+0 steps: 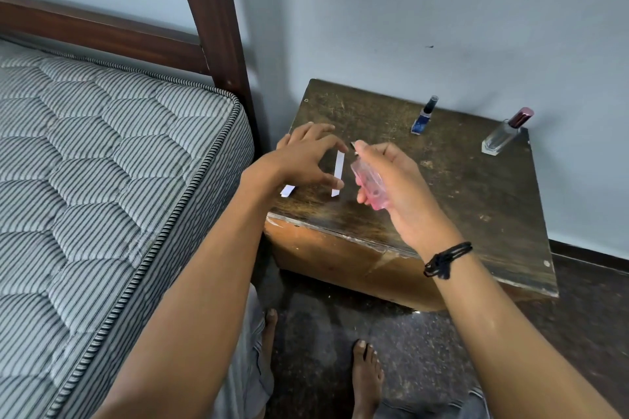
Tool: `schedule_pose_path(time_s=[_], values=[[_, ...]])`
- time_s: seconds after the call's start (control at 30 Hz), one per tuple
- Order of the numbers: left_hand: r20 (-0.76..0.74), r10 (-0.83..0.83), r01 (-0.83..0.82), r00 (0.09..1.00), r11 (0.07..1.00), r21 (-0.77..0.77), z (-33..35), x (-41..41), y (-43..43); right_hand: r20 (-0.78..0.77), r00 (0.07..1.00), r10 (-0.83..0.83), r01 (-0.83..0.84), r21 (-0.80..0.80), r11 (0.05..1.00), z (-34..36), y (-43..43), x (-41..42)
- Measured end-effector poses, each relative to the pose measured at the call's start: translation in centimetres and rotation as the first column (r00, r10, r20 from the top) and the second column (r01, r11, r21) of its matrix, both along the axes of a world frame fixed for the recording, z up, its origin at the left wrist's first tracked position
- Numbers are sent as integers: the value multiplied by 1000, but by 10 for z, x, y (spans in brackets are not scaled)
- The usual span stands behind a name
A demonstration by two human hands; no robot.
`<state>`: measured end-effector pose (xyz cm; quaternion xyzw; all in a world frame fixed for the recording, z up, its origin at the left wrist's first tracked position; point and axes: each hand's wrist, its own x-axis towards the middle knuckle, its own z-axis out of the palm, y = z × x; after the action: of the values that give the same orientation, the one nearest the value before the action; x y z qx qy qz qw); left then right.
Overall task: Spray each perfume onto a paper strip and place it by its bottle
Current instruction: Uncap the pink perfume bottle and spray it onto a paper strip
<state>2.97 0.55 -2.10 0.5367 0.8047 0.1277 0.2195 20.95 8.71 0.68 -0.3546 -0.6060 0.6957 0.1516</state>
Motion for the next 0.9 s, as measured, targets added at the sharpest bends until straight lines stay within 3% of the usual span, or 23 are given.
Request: schedule_pose_path(time_s=[0.2,0.67,0.77,0.9], values=[[40,-11,14,999,997,-74,-10,4,0,135,990,-45,50,-33,998,-11,2,-3],[45,-6,11,999,995,-99,-12,-3,-2,-29,999,-20,11,-272,962,-14,6,-1],[43,-3,7,999,995,-98,-13,-5,-2,-30,999,42,-46,-179,983,-16,10,1],[55,6,-1,998,995,-102,-16,-8,-3,159,984,85,-121,234,965,-25,9,1]])
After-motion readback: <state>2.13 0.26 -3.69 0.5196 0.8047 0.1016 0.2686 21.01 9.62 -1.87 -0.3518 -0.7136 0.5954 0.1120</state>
